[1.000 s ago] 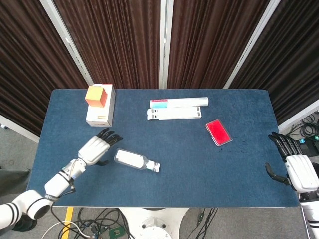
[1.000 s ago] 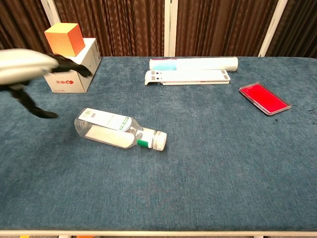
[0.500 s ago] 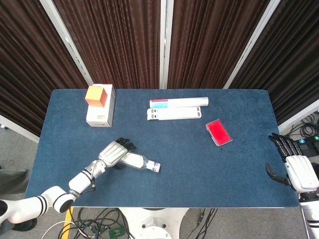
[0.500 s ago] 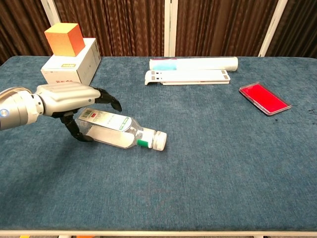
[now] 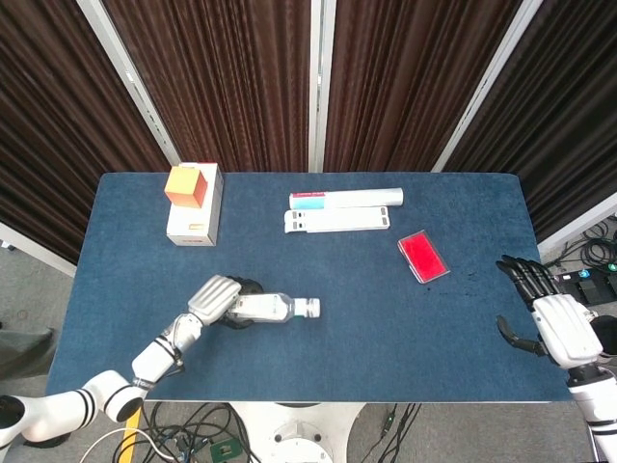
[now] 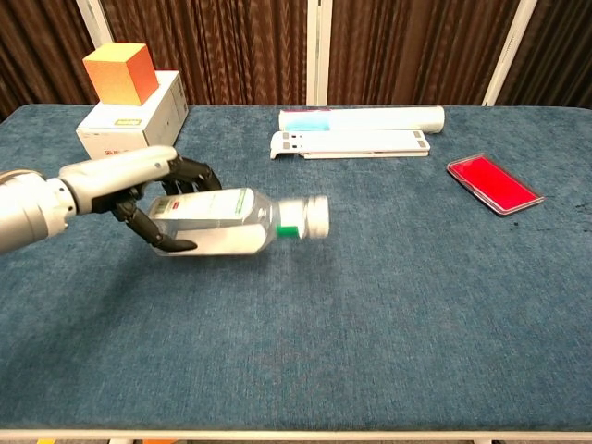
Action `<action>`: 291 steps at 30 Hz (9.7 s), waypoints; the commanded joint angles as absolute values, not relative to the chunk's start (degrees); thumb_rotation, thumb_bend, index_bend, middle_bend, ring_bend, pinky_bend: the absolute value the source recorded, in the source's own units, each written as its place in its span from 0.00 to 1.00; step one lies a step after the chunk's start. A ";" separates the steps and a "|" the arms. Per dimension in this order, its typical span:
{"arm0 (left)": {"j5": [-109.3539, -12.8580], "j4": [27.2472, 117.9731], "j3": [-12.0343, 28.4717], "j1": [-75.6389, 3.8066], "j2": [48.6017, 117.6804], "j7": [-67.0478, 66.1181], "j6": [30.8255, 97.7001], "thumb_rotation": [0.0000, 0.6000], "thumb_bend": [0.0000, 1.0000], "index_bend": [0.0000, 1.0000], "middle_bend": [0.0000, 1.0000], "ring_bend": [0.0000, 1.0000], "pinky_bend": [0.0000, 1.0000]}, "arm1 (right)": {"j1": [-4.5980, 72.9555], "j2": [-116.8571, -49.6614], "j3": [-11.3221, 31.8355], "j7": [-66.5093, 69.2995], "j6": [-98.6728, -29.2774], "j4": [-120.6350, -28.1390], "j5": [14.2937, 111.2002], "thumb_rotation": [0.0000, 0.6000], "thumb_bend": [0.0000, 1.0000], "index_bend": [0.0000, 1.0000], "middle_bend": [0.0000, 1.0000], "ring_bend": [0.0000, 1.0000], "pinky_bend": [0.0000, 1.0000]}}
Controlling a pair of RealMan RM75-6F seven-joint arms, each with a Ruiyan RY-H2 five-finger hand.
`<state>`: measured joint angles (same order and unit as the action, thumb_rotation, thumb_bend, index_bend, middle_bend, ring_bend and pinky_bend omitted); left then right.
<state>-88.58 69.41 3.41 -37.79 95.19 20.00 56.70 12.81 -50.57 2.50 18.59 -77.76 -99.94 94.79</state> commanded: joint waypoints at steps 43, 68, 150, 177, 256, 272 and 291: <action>-91.17 74.69 4.10 -35.12 99.72 30.49 70.91 1.00 0.37 0.53 0.51 0.42 0.42 | 43.35 -53.30 9.50 7.51 -42.92 -115.26 83.44 0.96 0.03 0.19 0.02 0.00 0.00; -90.71 73.81 4.02 -35.62 99.94 31.09 70.24 1.00 0.37 0.53 0.51 0.42 0.42 | 43.26 -51.84 8.46 8.14 -44.76 -116.75 85.40 0.97 0.04 0.19 0.02 0.00 0.00; -91.54 74.52 3.82 -35.93 99.40 30.58 71.53 1.00 0.37 0.53 0.51 0.42 0.42 | 42.56 -51.12 7.71 6.58 -47.21 -117.25 85.27 0.96 0.05 0.19 0.03 0.00 0.00; -91.03 74.03 3.80 -36.11 99.54 30.83 70.79 1.00 0.37 0.53 0.51 0.42 0.42 | 42.21 -50.67 7.29 6.97 -47.97 -118.18 87.28 0.97 0.05 0.19 0.03 0.00 0.00; -78.04 71.82 4.07 -33.96 96.52 -0.02 59.87 1.00 0.24 0.16 0.20 0.04 0.15 | 39.38 -62.32 5.67 -6.09 -52.13 -106.14 78.50 1.00 0.50 0.48 0.15 0.00 0.00; -79.63 84.13 3.18 -25.55 84.88 1.54 71.36 1.00 0.22 0.13 0.16 0.03 0.13 | 42.69 -81.44 3.29 -14.27 -46.57 -84.81 73.69 1.00 0.49 0.33 0.09 0.00 0.00; -78.95 82.68 2.65 -17.42 74.95 4.39 78.63 1.00 0.21 0.15 0.17 0.03 0.12 | 32.49 -71.54 2.61 -7.82 -61.92 -88.91 76.22 1.00 0.50 0.00 0.04 0.00 0.00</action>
<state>-79.36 83.42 2.44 -18.37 76.06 4.43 77.63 35.96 -75.93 2.76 -12.00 -57.57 -85.72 73.85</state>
